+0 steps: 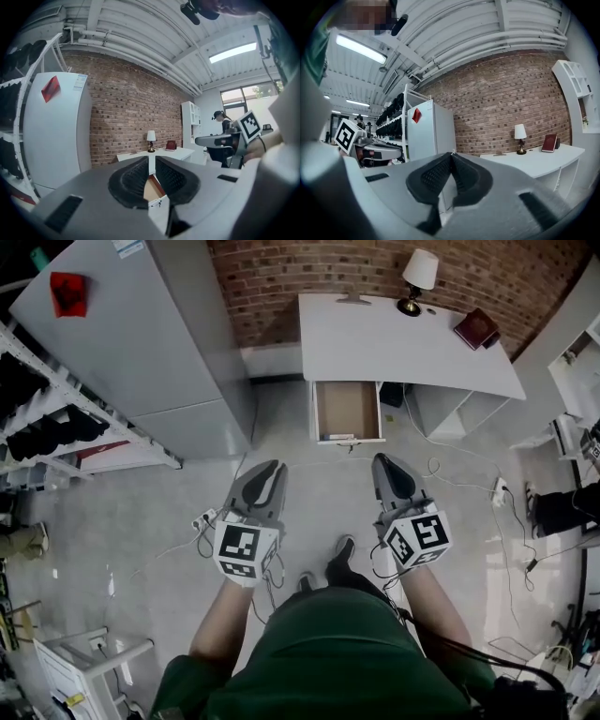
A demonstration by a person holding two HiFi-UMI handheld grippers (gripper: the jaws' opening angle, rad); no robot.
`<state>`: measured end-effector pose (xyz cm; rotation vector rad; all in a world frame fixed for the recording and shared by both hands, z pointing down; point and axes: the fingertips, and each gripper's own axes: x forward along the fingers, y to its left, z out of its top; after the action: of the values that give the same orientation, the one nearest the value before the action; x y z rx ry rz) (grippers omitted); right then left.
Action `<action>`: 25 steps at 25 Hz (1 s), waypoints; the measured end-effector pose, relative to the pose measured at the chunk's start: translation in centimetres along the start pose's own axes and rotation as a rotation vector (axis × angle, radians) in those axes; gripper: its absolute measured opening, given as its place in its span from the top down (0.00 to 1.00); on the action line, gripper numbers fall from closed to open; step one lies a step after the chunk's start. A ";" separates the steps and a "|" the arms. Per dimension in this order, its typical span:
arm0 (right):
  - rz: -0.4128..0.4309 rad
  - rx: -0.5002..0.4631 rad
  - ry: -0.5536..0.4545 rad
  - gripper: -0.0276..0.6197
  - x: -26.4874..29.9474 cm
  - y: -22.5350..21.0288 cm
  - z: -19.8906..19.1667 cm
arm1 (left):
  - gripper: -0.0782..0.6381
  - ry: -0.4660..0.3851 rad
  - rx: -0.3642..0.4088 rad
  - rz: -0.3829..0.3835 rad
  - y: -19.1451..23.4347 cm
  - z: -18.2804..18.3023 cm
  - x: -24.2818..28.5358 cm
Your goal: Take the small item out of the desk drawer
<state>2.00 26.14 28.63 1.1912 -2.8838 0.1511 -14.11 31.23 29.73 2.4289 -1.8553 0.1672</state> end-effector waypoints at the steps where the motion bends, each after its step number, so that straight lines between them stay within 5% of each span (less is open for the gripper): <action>1: 0.006 0.006 0.004 0.95 0.7 -0.7 -0.1 | 0.84 0.008 0.000 0.000 -0.1 -0.1 0.9; 13: 0.036 0.055 0.024 0.95 6.7 -10.5 -0.7 | 0.84 0.065 0.004 0.014 -0.6 0.3 11.2; 25: 0.059 0.043 0.040 0.95 9.2 -15.5 -1.3 | 0.84 0.107 -0.024 0.049 -1.0 -0.5 15.9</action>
<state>6.35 8.84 31.72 1.0969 -2.8969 0.2365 -9.01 16.34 32.40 2.3121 -1.8610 0.2707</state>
